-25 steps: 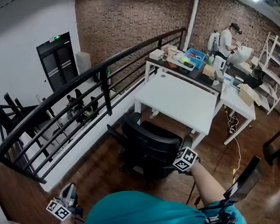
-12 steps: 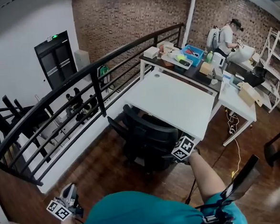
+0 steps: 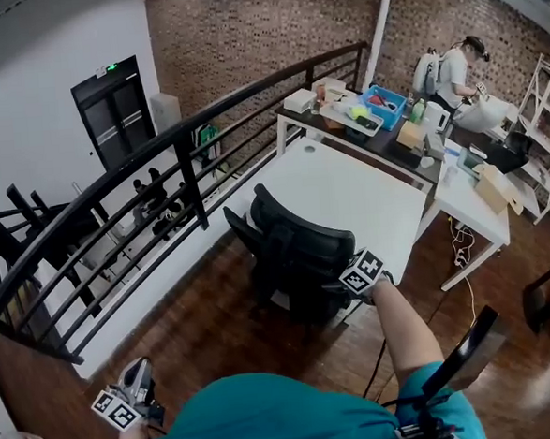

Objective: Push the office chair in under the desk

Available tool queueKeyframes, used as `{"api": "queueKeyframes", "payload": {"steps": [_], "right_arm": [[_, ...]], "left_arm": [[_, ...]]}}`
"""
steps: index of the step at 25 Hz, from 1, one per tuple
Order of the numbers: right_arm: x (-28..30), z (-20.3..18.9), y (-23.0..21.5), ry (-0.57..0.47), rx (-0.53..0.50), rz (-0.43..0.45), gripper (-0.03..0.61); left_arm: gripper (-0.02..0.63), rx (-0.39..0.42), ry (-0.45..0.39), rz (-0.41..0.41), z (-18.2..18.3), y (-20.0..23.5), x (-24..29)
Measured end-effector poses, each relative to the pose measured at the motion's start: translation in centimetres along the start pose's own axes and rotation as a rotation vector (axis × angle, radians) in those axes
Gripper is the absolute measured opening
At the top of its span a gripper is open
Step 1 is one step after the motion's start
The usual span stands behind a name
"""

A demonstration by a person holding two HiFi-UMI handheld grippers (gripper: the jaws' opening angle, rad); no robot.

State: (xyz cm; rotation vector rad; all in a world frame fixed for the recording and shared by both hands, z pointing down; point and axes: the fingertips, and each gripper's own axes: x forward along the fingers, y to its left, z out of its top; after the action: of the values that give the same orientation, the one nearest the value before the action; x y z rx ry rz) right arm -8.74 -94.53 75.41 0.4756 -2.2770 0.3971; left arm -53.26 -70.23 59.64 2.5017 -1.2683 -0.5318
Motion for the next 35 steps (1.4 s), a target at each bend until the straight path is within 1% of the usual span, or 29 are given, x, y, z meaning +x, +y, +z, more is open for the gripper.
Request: {"api": "queueKeyframes", "payload": {"steps": [4, 7, 9, 11, 13, 17, 19, 22, 24, 26, 29, 32, 35], "right_arm": [[0.2, 0.4, -2.7, -0.004, 0.01, -0.016, 0.183], [0.6, 0.4, -4.3, -0.001, 0.028, -0.012, 0.184], [0.2, 1.1, -5.1, -0.007, 0.023, -0.028, 0.184], [0.2, 1.5, -5.4, -0.014, 0.023, -0.033, 0.186], [1.0, 1.1, -6.1, -0.01, 0.027, -0.035, 0.187], [1.0, 1.1, -7.0, 0.001, 0.038, -0.044, 0.192], [0.6, 1.3, -7.8, -0.003, 0.037, -0.056, 0.195], [1.0, 0.9, -8.4, -0.02, 0.021, -0.083, 0.196], [1.4, 0.6, -9.0, -0.031, 0.019, -0.09, 0.197], [1.5, 0.8, -10.4, -0.034, 0.022, -0.088, 0.198], [1.5, 1.0, -12.1, -0.023, 0.047, -0.037, 0.201], [1.3, -0.4, -12.2, -0.024, 0.057, -0.001, 0.201], [1.9, -0.7, -11.8, -0.038, 0.032, -0.045, 0.198]], "left_arm": [[0.025, -0.014, 0.028, -0.035, -0.7, 1.0, 2.8], [0.025, -0.024, 0.053, -0.063, -0.7, 2.6, 4.9], [0.025, -0.032, 0.065, -0.087, -0.4, 3.7, 6.5], [0.025, -0.038, 0.07, -0.117, 0.0, 4.7, 7.9], [0.025, -0.05, 0.076, -0.147, 0.6, 6.0, 8.9], [0.025, -0.069, 0.115, -0.209, 2.6, 8.6, 11.0], [0.025, -0.067, 0.129, -0.238, 3.6, 9.7, 12.1], [0.025, -0.048, 0.145, -0.269, 3.9, 11.4, 12.4], [0.025, -0.044, 0.154, -0.272, 3.9, 12.3, 12.8], [0.024, -0.055, 0.162, -0.27, 3.8, 13.0, 14.4], [0.025, -0.051, 0.176, -0.274, 3.4, 13.5, 17.9], [0.025, -0.042, 0.143, -0.257, 0.5, 11.6, 19.2], [0.025, -0.041, 0.118, -0.249, -1.5, 10.0, 20.5]]}}
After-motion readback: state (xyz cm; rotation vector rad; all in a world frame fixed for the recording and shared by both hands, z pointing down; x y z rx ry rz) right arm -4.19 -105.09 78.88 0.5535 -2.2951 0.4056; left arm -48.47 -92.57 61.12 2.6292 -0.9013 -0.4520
